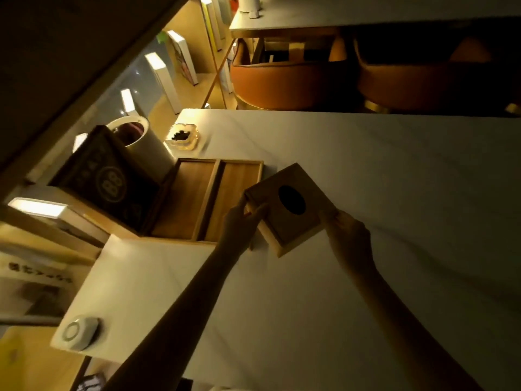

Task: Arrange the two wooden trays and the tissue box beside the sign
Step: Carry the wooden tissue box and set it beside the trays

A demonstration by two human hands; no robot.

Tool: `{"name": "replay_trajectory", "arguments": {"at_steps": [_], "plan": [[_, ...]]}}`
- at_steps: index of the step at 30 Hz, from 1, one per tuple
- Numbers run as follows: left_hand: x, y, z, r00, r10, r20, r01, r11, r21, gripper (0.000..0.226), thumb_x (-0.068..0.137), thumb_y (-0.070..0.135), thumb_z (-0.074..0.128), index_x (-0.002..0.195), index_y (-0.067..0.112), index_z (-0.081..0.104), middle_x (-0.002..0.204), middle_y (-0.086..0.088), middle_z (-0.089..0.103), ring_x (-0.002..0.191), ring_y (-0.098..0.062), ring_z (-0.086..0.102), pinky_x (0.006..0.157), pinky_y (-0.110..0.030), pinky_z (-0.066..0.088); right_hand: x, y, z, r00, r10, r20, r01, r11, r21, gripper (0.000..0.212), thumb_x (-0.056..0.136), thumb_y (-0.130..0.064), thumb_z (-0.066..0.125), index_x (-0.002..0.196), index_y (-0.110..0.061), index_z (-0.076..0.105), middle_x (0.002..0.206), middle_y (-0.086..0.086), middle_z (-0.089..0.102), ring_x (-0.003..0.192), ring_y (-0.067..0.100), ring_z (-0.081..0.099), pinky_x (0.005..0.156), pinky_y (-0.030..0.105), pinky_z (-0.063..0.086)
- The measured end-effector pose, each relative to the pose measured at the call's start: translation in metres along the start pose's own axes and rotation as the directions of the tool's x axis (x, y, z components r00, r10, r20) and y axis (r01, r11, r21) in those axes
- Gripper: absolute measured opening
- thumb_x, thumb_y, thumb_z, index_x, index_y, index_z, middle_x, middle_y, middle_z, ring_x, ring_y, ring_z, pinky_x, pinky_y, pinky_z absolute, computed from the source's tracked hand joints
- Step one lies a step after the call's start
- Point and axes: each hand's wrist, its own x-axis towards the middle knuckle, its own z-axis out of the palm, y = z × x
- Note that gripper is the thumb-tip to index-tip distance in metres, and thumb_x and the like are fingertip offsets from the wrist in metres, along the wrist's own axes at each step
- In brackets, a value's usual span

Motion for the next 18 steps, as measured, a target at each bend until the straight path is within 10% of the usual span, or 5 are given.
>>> {"name": "replay_trajectory", "arguments": {"at_steps": [9, 18], "plan": [[-0.014, -0.071, -0.132, 0.981, -0.03, -0.191, 0.03, 1.0, -0.008, 0.04, 0.088, 0.02, 0.052, 0.126, 0.013, 0.041, 0.11, -0.002, 0.059, 0.085, 0.001, 0.056, 0.06, -0.001, 0.048, -0.03, -0.044, 0.14, 0.978, -0.144, 0.149, 0.14, 0.989, 0.039, 0.038, 0.092, -0.024, 0.049, 0.054, -0.025, 0.041, 0.046, -0.007, 0.039, 0.039, -0.009, 0.049, 0.038, 0.004, 0.036], [-0.058, -0.121, -0.202, 0.899, -0.241, -0.366, 0.177, 0.964, -0.199, 0.041, 0.089, 0.024, 0.048, 0.127, 0.012, 0.04, 0.123, -0.005, 0.055, 0.108, -0.018, 0.052, 0.092, -0.037, 0.045, -0.063, -0.067, 0.243, 0.944, -0.17, 0.284, 0.148, 0.984, 0.098, 0.02, 0.088, -0.032, 0.053, 0.082, -0.015, 0.064, 0.077, -0.004, 0.065, 0.071, 0.009, 0.06, 0.063, 0.011, 0.05]]}}
